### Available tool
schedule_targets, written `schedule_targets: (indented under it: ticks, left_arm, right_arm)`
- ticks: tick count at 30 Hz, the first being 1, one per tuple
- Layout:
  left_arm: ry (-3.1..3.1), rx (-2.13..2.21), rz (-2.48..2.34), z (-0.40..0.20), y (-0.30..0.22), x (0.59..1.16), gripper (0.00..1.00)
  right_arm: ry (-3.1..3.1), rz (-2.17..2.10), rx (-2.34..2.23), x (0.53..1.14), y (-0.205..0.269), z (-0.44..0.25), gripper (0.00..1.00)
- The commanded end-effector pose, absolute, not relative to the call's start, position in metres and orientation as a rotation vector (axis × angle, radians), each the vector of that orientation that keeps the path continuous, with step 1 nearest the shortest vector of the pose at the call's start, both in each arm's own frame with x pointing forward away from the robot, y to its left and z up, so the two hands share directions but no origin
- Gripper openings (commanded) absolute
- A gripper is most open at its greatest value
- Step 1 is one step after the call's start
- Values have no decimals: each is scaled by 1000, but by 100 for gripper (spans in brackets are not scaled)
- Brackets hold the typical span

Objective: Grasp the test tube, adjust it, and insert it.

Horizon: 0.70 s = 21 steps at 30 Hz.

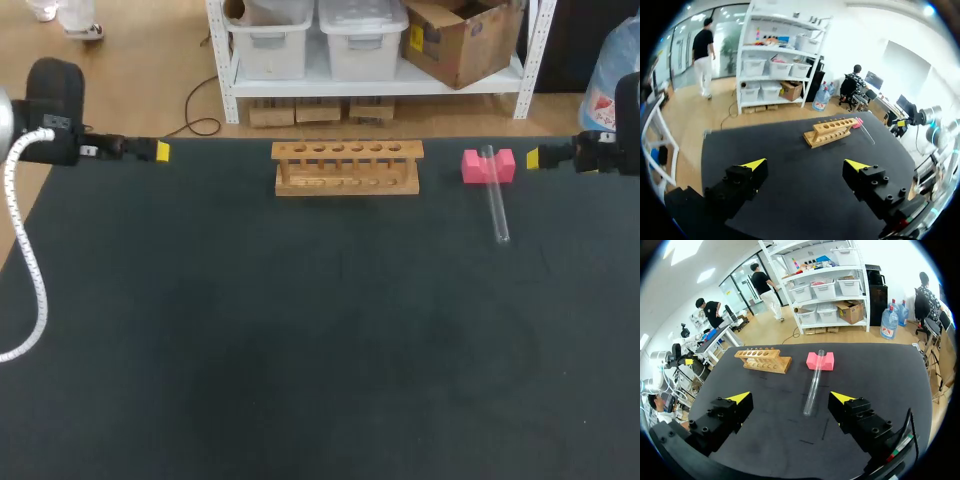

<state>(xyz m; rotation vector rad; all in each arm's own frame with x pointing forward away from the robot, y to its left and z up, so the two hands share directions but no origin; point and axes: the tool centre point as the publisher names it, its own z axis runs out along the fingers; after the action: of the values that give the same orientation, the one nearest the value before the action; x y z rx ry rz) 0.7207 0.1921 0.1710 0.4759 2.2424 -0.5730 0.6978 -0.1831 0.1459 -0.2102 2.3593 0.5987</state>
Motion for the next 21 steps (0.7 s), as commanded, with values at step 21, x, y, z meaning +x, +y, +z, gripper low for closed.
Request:
schedule_targets:
  ticks: [21]
  left_arm:
    - [1654,1039,-1035,152,209,773,100]
  right_arm:
    - [2361,592,-207,697,-182,147,100]
